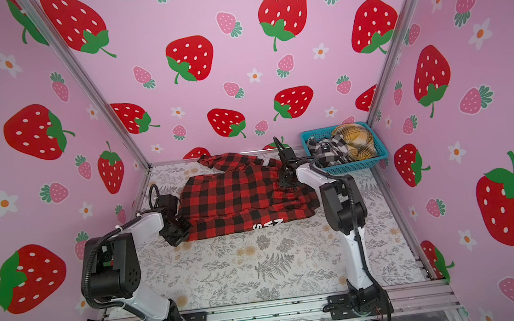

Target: Fold and stack the long sleeve shirts

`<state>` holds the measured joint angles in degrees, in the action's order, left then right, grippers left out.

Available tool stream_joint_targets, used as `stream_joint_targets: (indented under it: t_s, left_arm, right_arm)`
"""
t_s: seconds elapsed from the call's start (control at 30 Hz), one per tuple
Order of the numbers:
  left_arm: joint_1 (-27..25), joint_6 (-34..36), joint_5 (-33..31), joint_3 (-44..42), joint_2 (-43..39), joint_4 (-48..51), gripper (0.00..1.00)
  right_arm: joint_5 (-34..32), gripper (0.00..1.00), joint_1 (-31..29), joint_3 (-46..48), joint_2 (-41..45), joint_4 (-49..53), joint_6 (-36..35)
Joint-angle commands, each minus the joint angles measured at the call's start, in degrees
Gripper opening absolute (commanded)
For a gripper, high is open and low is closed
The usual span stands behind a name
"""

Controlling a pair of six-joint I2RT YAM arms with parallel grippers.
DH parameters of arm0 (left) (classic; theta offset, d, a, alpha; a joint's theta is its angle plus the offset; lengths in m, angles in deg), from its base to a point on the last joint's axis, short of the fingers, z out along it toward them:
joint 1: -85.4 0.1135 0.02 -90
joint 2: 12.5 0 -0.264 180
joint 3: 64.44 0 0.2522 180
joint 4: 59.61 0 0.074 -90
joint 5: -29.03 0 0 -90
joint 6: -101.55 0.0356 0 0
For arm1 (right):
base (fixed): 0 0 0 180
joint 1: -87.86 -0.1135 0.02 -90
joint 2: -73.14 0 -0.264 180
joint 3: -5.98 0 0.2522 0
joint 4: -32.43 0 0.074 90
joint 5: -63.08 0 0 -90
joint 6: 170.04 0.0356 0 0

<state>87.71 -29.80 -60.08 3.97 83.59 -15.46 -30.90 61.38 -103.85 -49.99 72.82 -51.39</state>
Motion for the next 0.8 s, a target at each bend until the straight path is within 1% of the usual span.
stream_joint_targets:
  t_s: [0.0, 0.03, 0.07, 0.17, 0.2, 0.3, 0.43, 0.5, 0.53, 0.6, 0.63, 0.7, 0.77]
  left_arm:
    - [1.01, 0.91, -2.21, 1.95, 0.05, 2.39, 0.0]
    - [1.08, 0.95, -2.2, 2.11, -0.26, 2.59, 0.0]
    - [1.06, 0.92, -2.21, 2.29, -0.62, 2.79, 0.0]
    - [1.03, 0.86, -2.03, 2.42, -1.55, 3.25, 0.0]
    - [1.04, 0.88, -1.88, 2.35, -1.78, 3.36, 0.0]
    - [1.03, 0.74, -1.61, 1.58, -2.78, 3.36, 0.0]
    - [1.03, 0.75, -1.35, 1.0, -3.79, 3.54, 0.0]
    - [1.03, 0.91, -1.16, 1.07, -4.09, 3.75, 0.0]
    - [1.04, 0.97, -1.12, 1.15, -4.2, 3.92, 0.0]
    - [1.12, 0.95, -0.89, 1.42, -4.32, 4.08, 0.0]
    - [1.19, 0.9, -0.84, 1.57, -4.4, 4.11, 0.0]
    - [1.24, 0.76, -0.71, 1.85, -4.68, 4.18, 0.0]
    - [1.21, 0.89, -0.54, 2.07, -4.82, 4.32, 0.0]
  right_arm:
    - [-3.12, 0.0, -1.5, 1.06, 5.19, 0.0, 0.17]
    - [-3.62, 0.01, -1.71, 1.02, 5.9, -0.05, -0.08]
    - [-3.83, 0.04, -1.86, 0.91, 6.65, -0.02, -0.32]
    - [-3.36, 0.25, -1.91, 0.96, 7.21, 0.13, -0.36]
    - [-2.93, 0.27, -1.95, 1.21, 6.93, 0.39, -0.14]
    - [-1.46, 0.31, -1.99, 3.48, 6.65, -0.43, 0.71]
    - [0.08, 0.43, -1.91, 7.22, 7.27, -2.78, 1.89]
    - [0.44, 0.44, -1.93, 7.78, 7.12, -3.1, 1.95]
    - [0.63, 0.42, -1.94, 7.83, 7.04, -3.11, 2.0]
    - [1.08, 0.28, -1.91, 7.74, 6.68, -3.23, 1.82]
    - [0.97, 0.28, -1.91, 7.54, 6.41, -3.06, 1.73]
    - [0.19, 0.37, -1.91, 6.41, 5.85, -1.88, 1.27]
    - [-0.48, 0.42, -1.83, 5.91, 5.87, -1.68, 0.99]
